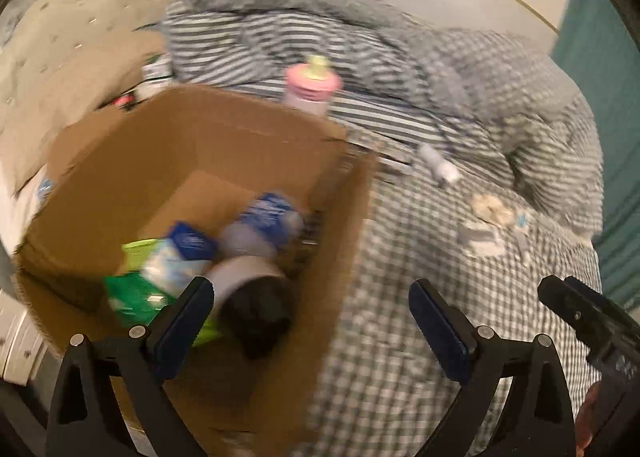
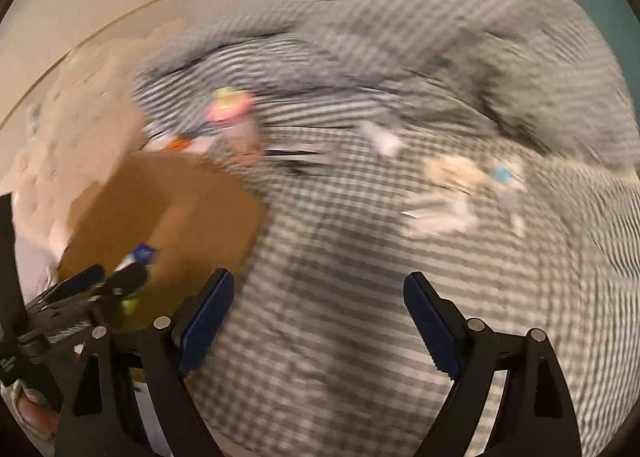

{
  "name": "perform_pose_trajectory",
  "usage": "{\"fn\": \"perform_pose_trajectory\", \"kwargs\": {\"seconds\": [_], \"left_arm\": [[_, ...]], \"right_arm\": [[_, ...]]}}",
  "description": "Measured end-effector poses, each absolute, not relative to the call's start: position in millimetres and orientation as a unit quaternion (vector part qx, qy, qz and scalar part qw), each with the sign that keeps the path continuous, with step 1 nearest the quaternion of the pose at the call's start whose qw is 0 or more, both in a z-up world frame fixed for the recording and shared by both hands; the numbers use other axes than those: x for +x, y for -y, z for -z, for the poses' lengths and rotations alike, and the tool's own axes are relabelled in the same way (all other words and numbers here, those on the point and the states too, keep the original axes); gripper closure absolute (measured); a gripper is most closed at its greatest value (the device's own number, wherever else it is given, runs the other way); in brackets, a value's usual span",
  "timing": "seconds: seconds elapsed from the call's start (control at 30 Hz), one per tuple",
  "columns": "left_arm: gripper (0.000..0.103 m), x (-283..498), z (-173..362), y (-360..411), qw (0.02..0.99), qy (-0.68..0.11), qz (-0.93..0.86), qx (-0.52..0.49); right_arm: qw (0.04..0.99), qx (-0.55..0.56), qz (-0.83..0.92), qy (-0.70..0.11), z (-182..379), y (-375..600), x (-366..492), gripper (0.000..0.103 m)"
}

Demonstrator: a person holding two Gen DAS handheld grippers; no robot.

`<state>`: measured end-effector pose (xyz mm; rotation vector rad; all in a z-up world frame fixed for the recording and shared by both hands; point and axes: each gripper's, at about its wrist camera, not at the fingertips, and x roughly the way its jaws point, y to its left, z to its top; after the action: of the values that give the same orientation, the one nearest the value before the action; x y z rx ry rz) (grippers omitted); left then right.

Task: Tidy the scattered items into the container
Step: 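Move both tools back over the remaining items on the bed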

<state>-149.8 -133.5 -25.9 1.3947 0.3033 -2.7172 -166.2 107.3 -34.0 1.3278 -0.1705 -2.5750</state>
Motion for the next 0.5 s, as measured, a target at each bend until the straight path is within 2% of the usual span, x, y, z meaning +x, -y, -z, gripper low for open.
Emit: {"fn": "perform_pose_trajectory", "kwargs": {"seconds": [0.27, 0.5], "left_arm": [[0.001, -185.6, 48.7, 17.9, -0.053, -0.056, 0.879, 0.47], [0.001, -238.2, 74.7, -59.3, -0.098, 0.015, 0.884, 0.456]], "right_arm": [[0.014, 0.469, 0.877, 0.104, 53.8, -237.2, -175.0, 0.017], [-0.01, 0.472, 0.874, 0.112, 67.3, -279.4, -198.5, 0.017]]}}
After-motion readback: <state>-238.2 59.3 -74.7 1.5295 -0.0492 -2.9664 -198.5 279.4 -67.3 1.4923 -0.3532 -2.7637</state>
